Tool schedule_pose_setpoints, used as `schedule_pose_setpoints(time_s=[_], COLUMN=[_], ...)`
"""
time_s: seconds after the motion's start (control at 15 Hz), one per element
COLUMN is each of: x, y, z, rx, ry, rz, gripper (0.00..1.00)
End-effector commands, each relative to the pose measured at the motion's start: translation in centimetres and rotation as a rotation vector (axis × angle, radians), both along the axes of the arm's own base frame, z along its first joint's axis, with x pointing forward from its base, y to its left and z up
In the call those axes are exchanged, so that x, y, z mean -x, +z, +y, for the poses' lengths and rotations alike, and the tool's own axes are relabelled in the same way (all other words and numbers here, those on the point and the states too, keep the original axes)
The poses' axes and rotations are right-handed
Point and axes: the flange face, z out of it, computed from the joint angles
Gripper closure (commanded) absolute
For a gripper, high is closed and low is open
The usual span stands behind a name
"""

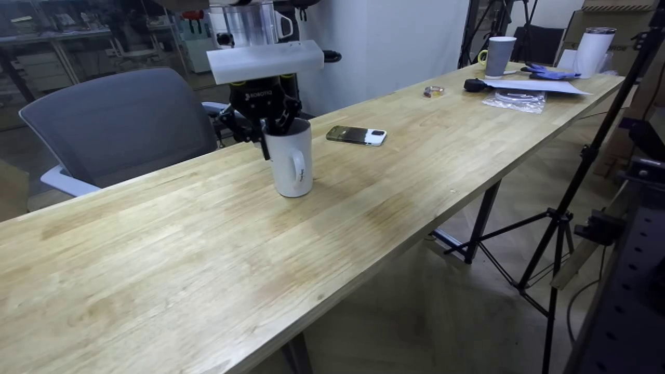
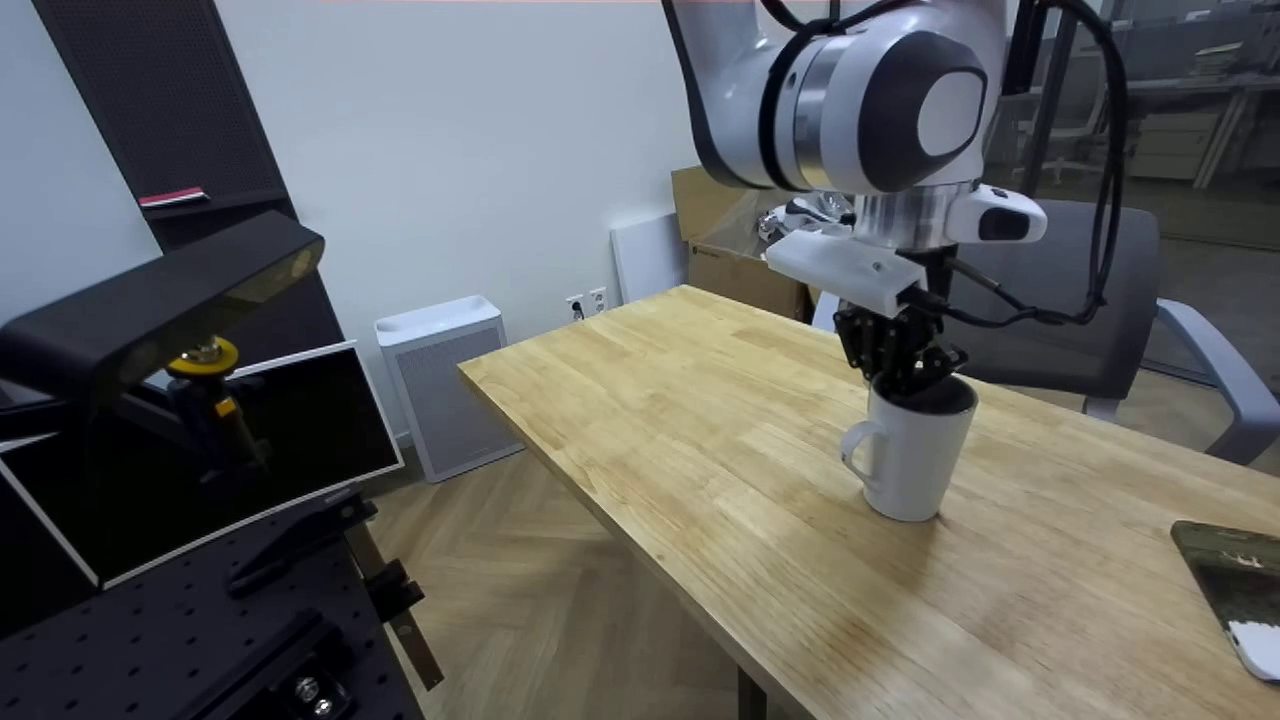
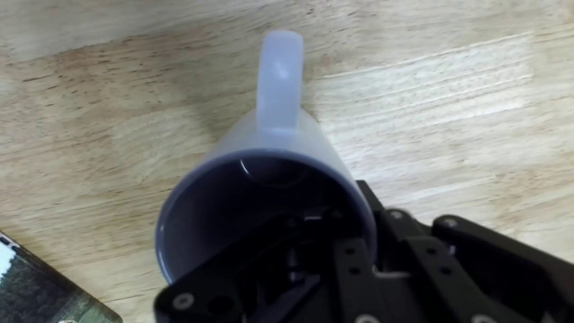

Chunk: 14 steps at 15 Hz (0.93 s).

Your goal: Move the white mug cup from the right to the left

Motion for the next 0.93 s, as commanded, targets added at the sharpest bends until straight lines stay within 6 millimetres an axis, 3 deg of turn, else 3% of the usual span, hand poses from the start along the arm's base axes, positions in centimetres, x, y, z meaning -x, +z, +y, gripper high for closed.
schedule_pose_setpoints(time_s=[0.0, 0.6, 0.87], x=[0.0, 0.0, 0.0], y=[0.2, 0.5, 0.9], z=[0.2, 0.9, 1.4], rx=[0.032, 0.111, 0.144], ry=[-0.015, -0.029, -0.039], rz=[-0.023, -0.054, -0.055], gripper=[0.6, 0.0, 0.0])
